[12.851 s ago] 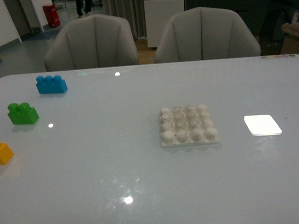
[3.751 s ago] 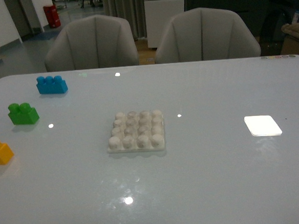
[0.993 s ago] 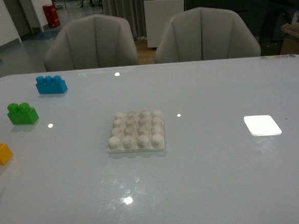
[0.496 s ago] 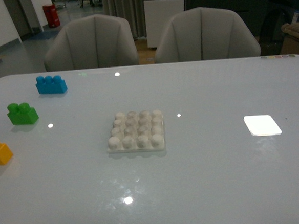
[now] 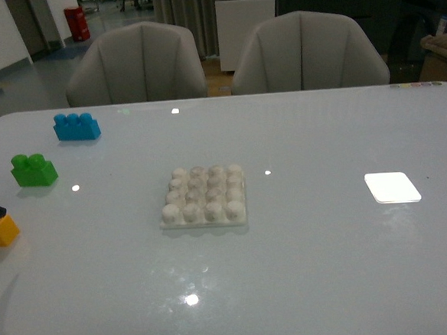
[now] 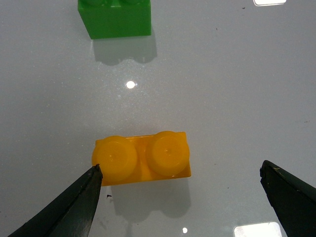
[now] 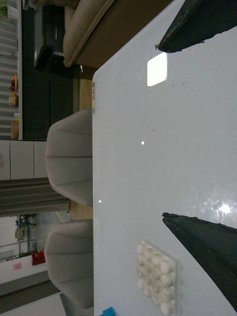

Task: Insert yellow block into base center

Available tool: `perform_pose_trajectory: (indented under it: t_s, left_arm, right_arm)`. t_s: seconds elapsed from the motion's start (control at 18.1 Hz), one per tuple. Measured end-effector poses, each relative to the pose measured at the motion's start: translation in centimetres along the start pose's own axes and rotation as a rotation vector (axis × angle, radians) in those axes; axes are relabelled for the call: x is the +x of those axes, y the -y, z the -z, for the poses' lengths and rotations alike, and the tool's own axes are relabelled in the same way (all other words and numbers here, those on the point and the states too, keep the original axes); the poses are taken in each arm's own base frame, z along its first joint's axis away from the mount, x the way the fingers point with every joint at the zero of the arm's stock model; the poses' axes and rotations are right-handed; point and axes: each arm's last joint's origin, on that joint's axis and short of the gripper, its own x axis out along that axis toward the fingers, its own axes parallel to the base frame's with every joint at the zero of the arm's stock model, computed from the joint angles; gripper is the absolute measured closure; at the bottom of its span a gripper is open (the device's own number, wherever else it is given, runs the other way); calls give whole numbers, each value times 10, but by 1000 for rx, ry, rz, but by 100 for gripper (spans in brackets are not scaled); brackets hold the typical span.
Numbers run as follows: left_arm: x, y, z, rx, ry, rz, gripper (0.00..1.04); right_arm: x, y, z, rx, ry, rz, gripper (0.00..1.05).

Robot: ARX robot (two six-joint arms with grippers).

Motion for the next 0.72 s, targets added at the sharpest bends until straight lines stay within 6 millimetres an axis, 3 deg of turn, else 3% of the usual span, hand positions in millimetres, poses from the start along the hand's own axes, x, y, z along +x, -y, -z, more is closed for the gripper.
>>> perform_pose_trajectory:
  t_s: [0.44,0.72]
  left_arm:
    - [29,4,22,9,-40,-30,7]
    - [34,2,22,-21,21,-37,7]
  right_arm:
    - [0,0,0,0,0,0,6]
    - [0,0,0,0,0,0,6]
